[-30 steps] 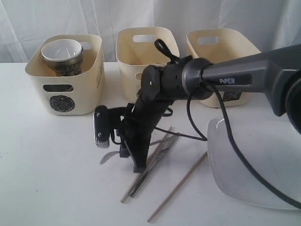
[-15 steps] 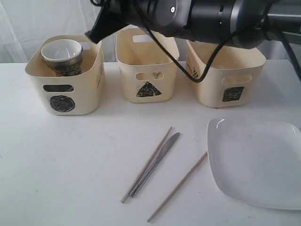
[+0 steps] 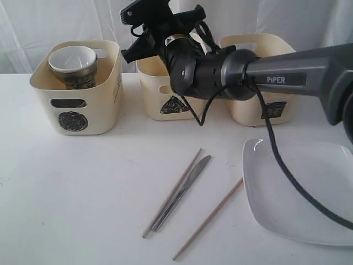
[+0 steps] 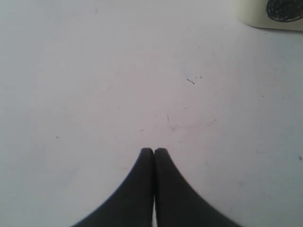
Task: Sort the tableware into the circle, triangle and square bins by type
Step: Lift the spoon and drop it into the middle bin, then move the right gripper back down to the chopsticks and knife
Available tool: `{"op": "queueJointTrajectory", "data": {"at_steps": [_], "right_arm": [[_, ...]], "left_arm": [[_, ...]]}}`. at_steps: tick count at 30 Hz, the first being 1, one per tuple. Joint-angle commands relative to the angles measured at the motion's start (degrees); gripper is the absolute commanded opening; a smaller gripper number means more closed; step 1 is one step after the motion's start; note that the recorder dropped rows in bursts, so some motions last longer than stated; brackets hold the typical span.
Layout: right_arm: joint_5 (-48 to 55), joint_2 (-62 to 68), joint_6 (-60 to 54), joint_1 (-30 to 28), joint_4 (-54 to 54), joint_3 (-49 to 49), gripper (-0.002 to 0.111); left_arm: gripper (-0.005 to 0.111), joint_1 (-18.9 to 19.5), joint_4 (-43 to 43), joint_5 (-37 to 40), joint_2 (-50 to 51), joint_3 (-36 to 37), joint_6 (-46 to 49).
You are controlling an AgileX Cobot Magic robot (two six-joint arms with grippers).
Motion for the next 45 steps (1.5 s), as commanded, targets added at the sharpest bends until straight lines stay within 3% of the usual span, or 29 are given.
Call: {"op": "queueJointTrajectory", "data": {"at_steps": [1,6,12,19,25,30,32,35,36,38,41,45], "right_arm": [[-7.37,1.82,12.30,-1.92,-6.56,-0.53,0.000],[-14.06,4.31,30.91,-4.86,-11.46,-2.53,0.000],[-5.32,8.56,36.16,-9.06,-14.35,-7.35,0.001],[2.74,10.21,37.55,-10.17,-22.06,-11.40,0.038],[6.10,8.06,37.33,-10.17,-21.47,-11.40,0.041],[25.21,1.60,37.28,-10.31,-21.33,-11.40,0.040],[35.86,-1.83,37.16,-10.54,-21.46,-11.40,0.035],[53.30,-6.12,37.16,-10.96,-22.15,-11.40,0.012],[65.59,-8.13,37.16,-11.19,-22.31,-10.98,0.000],[80.11,-9.47,37.61,-11.08,-21.64,-8.89,0.000],[85.71,-12.70,40.96,-8.94,-20.01,-0.83,0.000],[85.59,-23.09,50.52,0.11,-18.83,17.19,0.000]], "left_arm": [[0.000,-0.06,-0.39,1.62,-0.28,0.36,-0.12],[0.000,-0.06,-0.39,1.62,-0.28,0.36,-0.12],[0.000,-0.06,-0.39,1.62,-0.28,0.36,-0.12],[0.000,-0.06,-0.39,1.62,-0.28,0.36,-0.12],[0.000,-0.06,-0.39,1.62,-0.28,0.36,-0.12],[0.000,-0.06,-0.39,1.62,-0.28,0.36,-0.12],[0.000,-0.06,-0.39,1.62,-0.28,0.36,-0.12],[0.000,-0.06,-0.39,1.62,-0.28,0.36,-0.12],[0.000,-0.06,-0.39,1.62,-0.28,0.36,-0.12],[0.000,-0.06,-0.39,1.62,-0.28,0.36,-0.12],[0.000,-0.06,-0.39,1.62,-0.28,0.36,-0.12],[0.000,-0.06,-0.39,1.62,-0.28,0.36,-0.12]]}}
